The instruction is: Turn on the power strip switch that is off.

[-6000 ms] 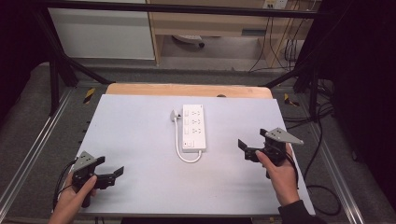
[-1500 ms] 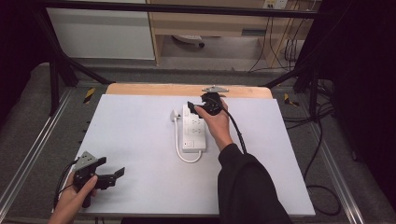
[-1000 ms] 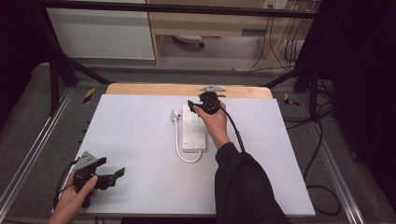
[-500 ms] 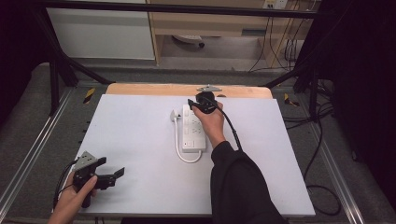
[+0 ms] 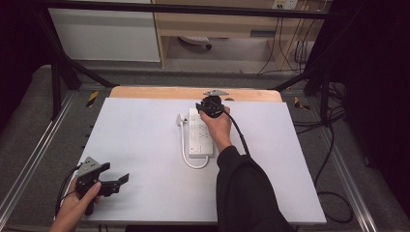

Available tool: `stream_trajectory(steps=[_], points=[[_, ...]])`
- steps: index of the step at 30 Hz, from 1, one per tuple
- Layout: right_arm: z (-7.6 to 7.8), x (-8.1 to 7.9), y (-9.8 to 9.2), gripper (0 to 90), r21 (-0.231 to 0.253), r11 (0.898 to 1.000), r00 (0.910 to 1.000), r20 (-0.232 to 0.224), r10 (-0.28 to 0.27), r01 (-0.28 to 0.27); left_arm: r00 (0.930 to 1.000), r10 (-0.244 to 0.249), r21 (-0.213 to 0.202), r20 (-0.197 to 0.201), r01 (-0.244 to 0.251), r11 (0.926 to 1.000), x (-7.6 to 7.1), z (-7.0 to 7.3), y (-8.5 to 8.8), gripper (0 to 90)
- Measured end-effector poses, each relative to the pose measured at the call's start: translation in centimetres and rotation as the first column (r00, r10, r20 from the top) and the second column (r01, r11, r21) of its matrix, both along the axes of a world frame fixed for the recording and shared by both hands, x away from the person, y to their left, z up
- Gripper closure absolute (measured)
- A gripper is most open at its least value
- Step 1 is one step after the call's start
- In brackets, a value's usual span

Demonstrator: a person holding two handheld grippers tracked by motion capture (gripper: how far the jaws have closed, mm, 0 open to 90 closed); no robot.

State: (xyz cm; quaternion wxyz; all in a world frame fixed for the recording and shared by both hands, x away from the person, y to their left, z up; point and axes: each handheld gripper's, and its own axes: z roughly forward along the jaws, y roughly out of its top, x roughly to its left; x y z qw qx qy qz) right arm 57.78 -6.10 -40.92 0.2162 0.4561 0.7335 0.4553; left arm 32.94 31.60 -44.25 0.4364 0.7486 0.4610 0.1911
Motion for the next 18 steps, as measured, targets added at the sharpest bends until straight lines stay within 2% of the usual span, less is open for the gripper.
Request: stream_trajectory(steps=[18], points=[[-0.3, -0.2, 1.3, 84.3, -0.039, 0.998, 0.9986, -0.002, 0.052, -0.052, 1.0, 0.002, 0.0, 0.002, -0.002, 1.0, 0.0, 0.0, 0.1, 9.2]])
